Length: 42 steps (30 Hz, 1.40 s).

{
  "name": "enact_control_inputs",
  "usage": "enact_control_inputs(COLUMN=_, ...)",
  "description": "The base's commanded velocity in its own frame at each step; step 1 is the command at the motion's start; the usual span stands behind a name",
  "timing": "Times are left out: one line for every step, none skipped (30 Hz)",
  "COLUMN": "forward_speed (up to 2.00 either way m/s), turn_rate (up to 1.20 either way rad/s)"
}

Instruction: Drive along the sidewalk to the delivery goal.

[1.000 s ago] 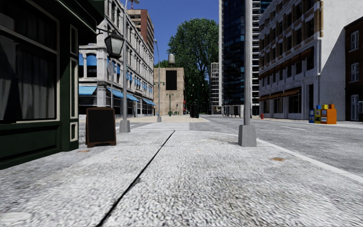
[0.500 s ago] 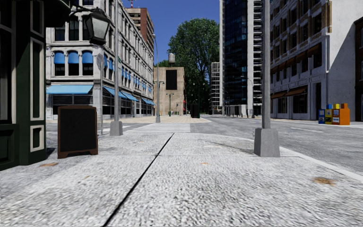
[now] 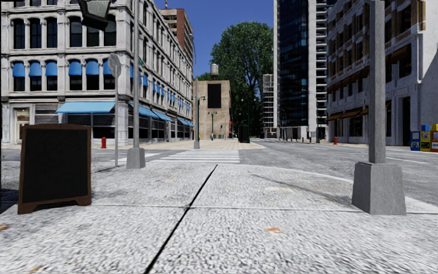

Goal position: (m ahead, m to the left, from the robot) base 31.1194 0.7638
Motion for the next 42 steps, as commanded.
enact_control_inputs(forward_speed=2.00, turn_rate=0.00)
enact_control_inputs(forward_speed=2.00, turn_rate=0.00)
enact_control_inputs(forward_speed=2.00, turn_rate=0.00)
enact_control_inputs(forward_speed=2.00, turn_rate=0.00)
enact_control_inputs(forward_speed=2.00, turn_rate=0.00)
enact_control_inputs(forward_speed=2.00, turn_rate=0.00)
enact_control_inputs(forward_speed=2.00, turn_rate=0.00)
enact_control_inputs(forward_speed=2.00, turn_rate=0.00)
enact_control_inputs(forward_speed=2.00, turn_rate=0.00)
enact_control_inputs(forward_speed=2.00, turn_rate=0.00)
enact_control_inputs(forward_speed=2.00, turn_rate=0.00)
enact_control_inputs(forward_speed=2.00, turn_rate=0.00)
enact_control_inputs(forward_speed=2.00, turn_rate=0.00)
enact_control_inputs(forward_speed=2.00, turn_rate=0.00)
enact_control_inputs(forward_speed=2.00, turn_rate=0.00)
enact_control_inputs(forward_speed=2.00, turn_rate=0.00)
enact_control_inputs(forward_speed=2.00, turn_rate=0.00)
enact_control_inputs(forward_speed=2.00, turn_rate=0.00)
enact_control_inputs(forward_speed=2.00, turn_rate=0.00)
enact_control_inputs(forward_speed=2.00, turn_rate=0.00)
enact_control_inputs(forward_speed=2.00, turn_rate=0.00)
enact_control_inputs(forward_speed=2.00, turn_rate=0.00)
enact_control_inputs(forward_speed=2.00, turn_rate=0.00)
enact_control_inputs(forward_speed=2.00, turn_rate=0.00)
enact_control_inputs(forward_speed=2.00, turn_rate=0.00)
enact_control_inputs(forward_speed=2.00, turn_rate=0.00)
enact_control_inputs(forward_speed=2.00, turn_rate=0.00)
enact_control_inputs(forward_speed=2.00, turn_rate=0.00)
enact_control_inputs(forward_speed=2.00, turn_rate=0.00)
enact_control_inputs(forward_speed=2.00, turn_rate=0.00)
enact_control_inputs(forward_speed=2.00, turn_rate=0.00)
enact_control_inputs(forward_speed=2.00, turn_rate=0.00)
enact_control_inputs(forward_speed=2.00, turn_rate=0.00)
enact_control_inputs(forward_speed=2.00, turn_rate=0.00)
enact_control_inputs(forward_speed=2.00, turn_rate=0.00)
enact_control_inputs(forward_speed=2.00, turn_rate=0.00)
enact_control_inputs(forward_speed=2.00, turn_rate=0.00)
enact_control_inputs(forward_speed=2.00, turn_rate=0.00)
enact_control_inputs(forward_speed=2.00, turn_rate=0.00)
enact_control_inputs(forward_speed=2.00, turn_rate=0.00)
enact_control_inputs(forward_speed=2.00, turn_rate=0.00)
enact_control_inputs(forward_speed=2.00, turn_rate=0.00)
